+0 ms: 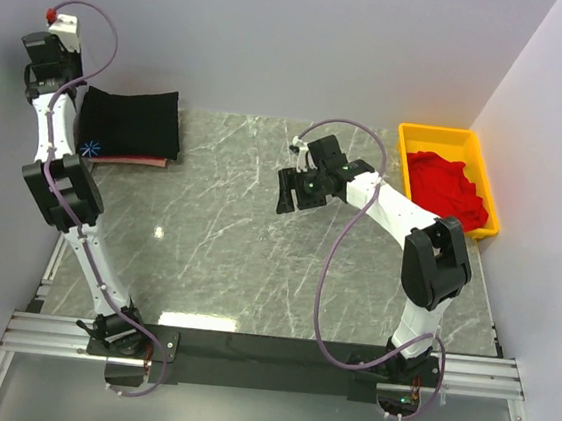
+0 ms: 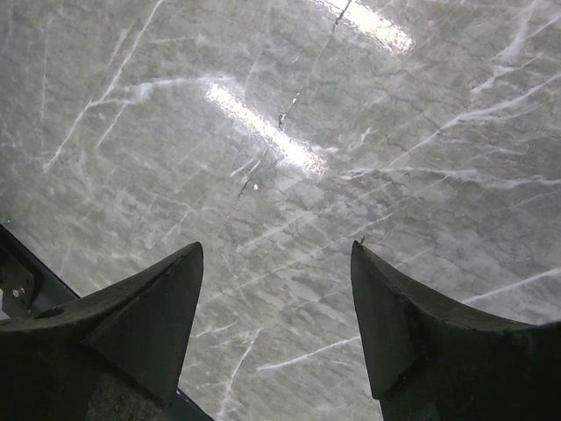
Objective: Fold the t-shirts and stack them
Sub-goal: Neatly place the folded tshirt to the corner
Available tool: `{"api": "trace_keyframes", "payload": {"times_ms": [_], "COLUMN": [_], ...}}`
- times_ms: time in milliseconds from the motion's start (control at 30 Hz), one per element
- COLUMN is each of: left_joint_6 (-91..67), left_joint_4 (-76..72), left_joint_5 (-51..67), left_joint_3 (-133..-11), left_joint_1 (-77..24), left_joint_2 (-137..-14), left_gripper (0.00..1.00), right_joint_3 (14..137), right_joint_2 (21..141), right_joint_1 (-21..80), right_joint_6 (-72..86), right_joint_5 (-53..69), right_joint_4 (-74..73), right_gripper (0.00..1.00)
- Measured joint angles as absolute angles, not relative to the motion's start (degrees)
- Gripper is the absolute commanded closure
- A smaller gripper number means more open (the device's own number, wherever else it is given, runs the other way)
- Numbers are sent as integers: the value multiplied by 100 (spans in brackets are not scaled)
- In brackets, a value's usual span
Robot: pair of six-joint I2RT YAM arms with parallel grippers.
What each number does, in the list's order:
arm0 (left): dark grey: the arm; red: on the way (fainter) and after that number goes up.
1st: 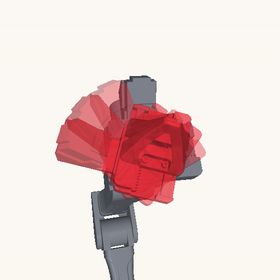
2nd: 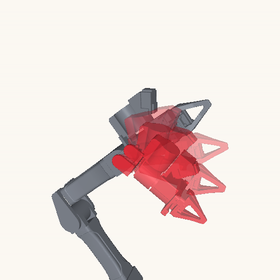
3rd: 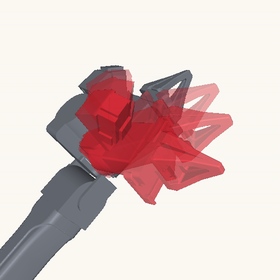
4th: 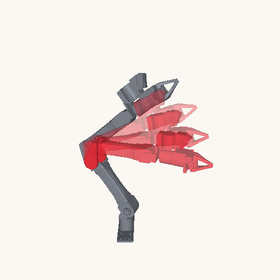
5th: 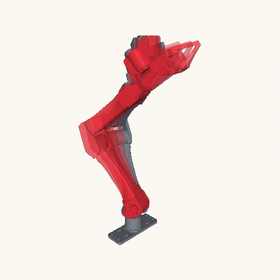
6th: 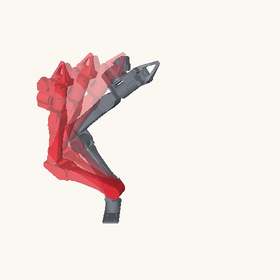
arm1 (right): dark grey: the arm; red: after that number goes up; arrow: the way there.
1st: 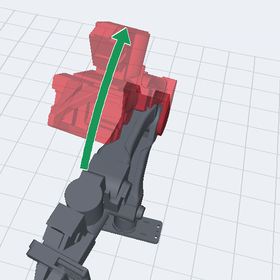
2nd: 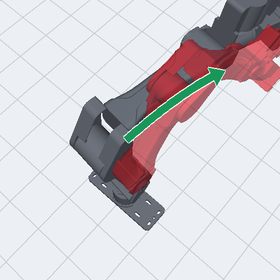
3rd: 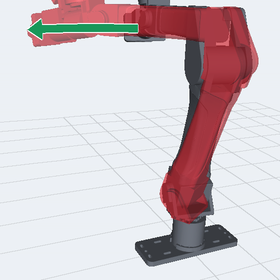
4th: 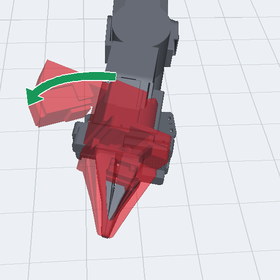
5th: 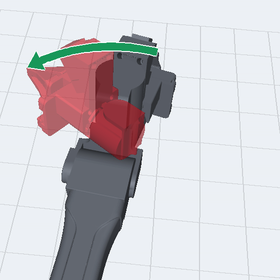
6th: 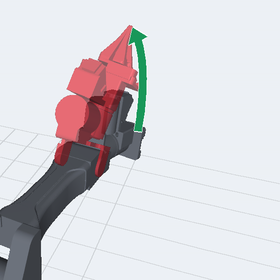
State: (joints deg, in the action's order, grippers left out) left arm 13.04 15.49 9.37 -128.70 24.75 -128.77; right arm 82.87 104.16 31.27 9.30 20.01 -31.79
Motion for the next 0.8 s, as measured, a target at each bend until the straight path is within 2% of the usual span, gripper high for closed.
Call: {"api": "trace_keyframes", "payload": {"times_ms": [333, 533, 633, 667, 733, 800], "left_joint_6": [1017, 1072, 1107, 1096, 1046, 976], "left_joint_4": [1457, 1396, 1406, 1404, 1352, 1319], "left_joint_5": [698, 290, 207, 191, 235, 305], "left_joint_3": [-12884, -12895, -12916, -12916, -12879, -12700], "left_joint_1": [2443, 2438, 2427, 2427, 2427, 2410], "left_joint_2": [-14086, -14532, -14606, -14606, -14558, -14392], "left_gripper": [76, 73, 54, 44, 37, 23], "right_joint_3": [8206, 8206, 8206, 8206, 8206, 8206], "right_joint_2": [10416, 10416, 10416, 10414, 10394, 10335], "right_joint_1": [2950, 2919, 2917, 2910, 2888, 2834], "right_joint_6": [928, 875, 753, 703, 593, 449], "right_joint_5": [2071, 2062, 1979, 1929, 1802, 1643], "right_joint_4": [-3225, -3249, -3308, -3341, -3400, -3448], "right_gripper": [27, 22, 20, 19, 18, 16]}}
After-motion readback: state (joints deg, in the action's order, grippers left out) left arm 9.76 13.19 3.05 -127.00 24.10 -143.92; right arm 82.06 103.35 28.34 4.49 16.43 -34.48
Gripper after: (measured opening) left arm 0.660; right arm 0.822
